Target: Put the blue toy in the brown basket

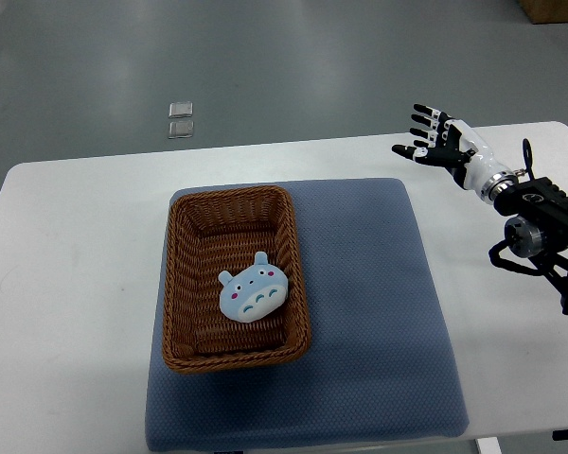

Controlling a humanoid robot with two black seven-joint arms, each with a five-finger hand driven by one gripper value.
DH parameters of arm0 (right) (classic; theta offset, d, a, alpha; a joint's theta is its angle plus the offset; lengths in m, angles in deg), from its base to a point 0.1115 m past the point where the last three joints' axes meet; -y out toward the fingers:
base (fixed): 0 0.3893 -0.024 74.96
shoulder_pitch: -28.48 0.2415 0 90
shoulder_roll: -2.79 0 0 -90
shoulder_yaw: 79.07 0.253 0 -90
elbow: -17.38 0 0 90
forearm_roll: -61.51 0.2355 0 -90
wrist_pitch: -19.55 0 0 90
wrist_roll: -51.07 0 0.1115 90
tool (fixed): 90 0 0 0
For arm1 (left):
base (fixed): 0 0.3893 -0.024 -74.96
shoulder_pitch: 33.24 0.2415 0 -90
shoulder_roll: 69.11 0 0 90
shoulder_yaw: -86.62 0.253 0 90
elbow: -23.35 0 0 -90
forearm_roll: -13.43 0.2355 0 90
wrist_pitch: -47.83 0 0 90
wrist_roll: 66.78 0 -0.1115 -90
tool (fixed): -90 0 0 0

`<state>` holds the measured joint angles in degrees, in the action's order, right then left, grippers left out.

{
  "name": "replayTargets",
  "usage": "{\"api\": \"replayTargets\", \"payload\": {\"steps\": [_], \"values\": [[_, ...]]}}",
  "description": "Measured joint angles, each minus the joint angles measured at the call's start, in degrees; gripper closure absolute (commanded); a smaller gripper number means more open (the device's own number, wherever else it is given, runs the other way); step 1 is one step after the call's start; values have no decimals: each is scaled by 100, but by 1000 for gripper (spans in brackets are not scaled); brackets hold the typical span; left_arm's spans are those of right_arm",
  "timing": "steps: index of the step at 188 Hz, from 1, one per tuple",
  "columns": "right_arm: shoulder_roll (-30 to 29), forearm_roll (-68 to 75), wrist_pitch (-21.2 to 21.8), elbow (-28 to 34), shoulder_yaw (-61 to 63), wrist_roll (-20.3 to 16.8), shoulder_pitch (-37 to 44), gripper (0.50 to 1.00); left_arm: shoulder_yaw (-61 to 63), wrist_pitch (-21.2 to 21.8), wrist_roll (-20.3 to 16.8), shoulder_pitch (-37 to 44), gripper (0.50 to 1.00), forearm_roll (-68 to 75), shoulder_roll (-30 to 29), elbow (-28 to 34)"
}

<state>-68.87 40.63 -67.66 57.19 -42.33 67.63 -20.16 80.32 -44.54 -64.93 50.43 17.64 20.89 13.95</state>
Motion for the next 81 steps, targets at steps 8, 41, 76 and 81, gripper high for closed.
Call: {"api": "replayTargets", "payload": {"steps": [8,41,76,81], "values": [[-1,257,-29,1,0,-21,-39,603,-2,0,0,0,500,0,0,0],[-75,875,-180,1,1,-22,-214,603,-22,0,0,0,500,-4,0,0],[-120,934,-164,8,24,39,-314,603,-34,0,0,0,500,-8,0,0],[-120,935,-146,11,24,39,-315,603,-35,0,0,0,500,-8,0,0]]}}
